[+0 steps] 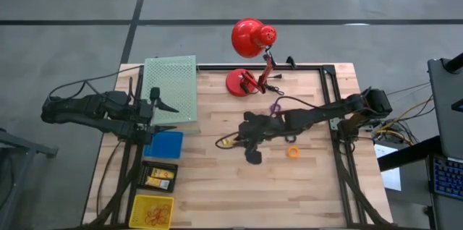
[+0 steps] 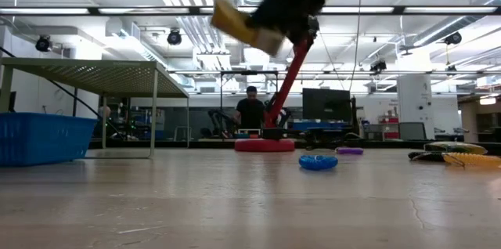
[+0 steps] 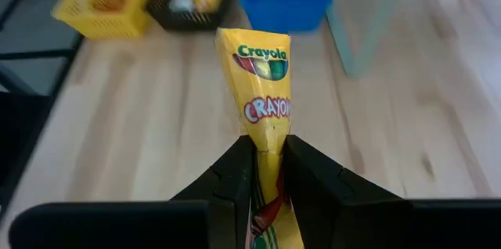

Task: Pick & Place Office Desk Supplies
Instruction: Put the crayons box into the black bin

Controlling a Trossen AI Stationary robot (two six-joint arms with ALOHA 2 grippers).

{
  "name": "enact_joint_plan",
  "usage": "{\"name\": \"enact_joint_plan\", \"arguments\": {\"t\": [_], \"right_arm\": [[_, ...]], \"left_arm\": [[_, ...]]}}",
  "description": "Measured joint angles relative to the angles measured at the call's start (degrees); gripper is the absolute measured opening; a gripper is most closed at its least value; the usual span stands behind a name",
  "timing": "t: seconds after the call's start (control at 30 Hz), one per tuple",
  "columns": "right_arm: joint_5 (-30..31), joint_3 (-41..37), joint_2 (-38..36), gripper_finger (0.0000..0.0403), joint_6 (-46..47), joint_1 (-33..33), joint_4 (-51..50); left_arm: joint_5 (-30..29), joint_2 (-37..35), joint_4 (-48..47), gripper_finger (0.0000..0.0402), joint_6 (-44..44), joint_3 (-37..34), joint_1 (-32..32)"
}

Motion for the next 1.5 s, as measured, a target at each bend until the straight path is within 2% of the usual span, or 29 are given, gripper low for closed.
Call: {"name": "enact_joint_plan", "arguments": {"t": [0.2, 0.4, 0.5, 0.57, 0.77, 1.5], "right_arm": [[-0.01, -0.03, 0.13, 0.007, -5.66, 3.06, 13.65], [0.04, -2.86, 0.13, 0.0069, -6.2, 5.63, 30.41], [0.19, -4.41, 0.13, 0.0068, -6.24, 6.74, 35.74], [0.7, -5.21, 0.13, 0.0068, -6.45, 7.32, 36.18], [8.92, -7.28, 0.17, 0.0069, -7.49, 8.35, 36.7], [9.19, -7.7, 0.17, 0.0069, -7.6, 8.3, 36.91]], "left_arm": [[-0.01, 0.0, 0.0, 0.0256, 0.01, 0.01, 0.0], [0.0, 0.0, -0.02, 0.0256, 0.02, 0.0, 0.0], [0.0, 0.0, -0.01, 0.0256, 0.01, 0.01, 0.0], [-0.02, 0.0, 0.0, 0.0256, 0.02, 0.0, 0.0], [0.0, 0.0, -0.01, 0.0256, 0.01, 0.0, 0.0], [0.0, 0.0, 0.0, 0.0256, 0.01, 0.0, 0.07]]}}
